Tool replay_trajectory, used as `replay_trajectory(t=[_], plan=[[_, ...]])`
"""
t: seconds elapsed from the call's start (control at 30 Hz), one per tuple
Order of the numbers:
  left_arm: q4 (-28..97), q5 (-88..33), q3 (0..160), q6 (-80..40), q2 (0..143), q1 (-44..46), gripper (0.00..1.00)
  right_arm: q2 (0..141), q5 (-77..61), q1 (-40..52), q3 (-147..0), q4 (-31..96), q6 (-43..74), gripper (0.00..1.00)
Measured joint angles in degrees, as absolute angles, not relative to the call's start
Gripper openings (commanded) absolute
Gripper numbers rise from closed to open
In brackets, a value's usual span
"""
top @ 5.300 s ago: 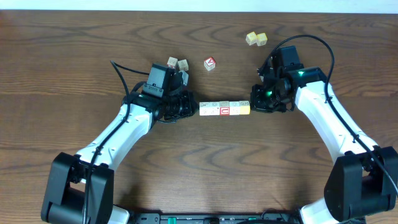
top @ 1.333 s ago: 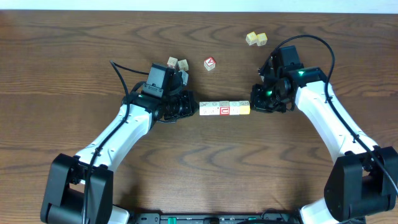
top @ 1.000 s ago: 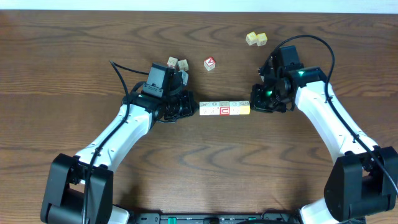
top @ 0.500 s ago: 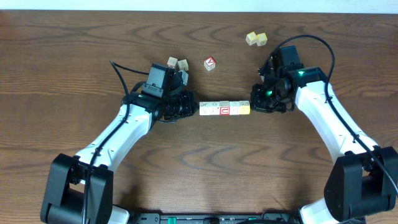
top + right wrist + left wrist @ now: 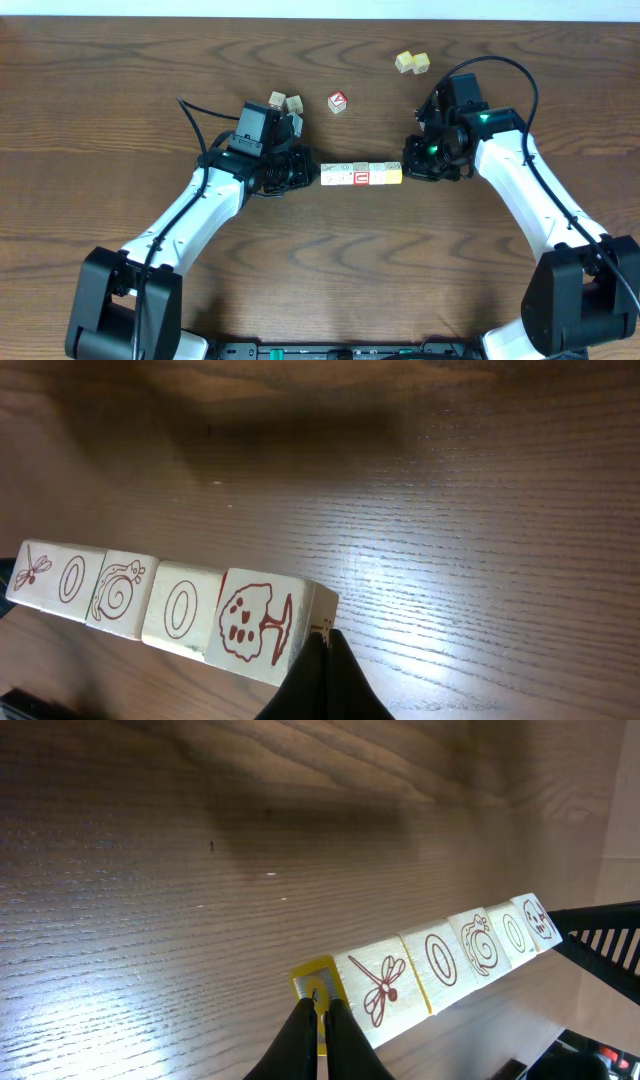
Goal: Lift 5 blocks
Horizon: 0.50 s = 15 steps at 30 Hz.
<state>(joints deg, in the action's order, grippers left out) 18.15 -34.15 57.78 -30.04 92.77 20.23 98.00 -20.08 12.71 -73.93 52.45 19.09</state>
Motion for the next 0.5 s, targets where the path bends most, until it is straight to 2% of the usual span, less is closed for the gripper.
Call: replay_trajectory(t=[0.5], plan=[[18.15, -34.15, 57.78, -30.04, 92.77, 20.23, 0.07, 98.02, -20.08, 12.71, -73.93, 52.45, 19.94, 0.01]])
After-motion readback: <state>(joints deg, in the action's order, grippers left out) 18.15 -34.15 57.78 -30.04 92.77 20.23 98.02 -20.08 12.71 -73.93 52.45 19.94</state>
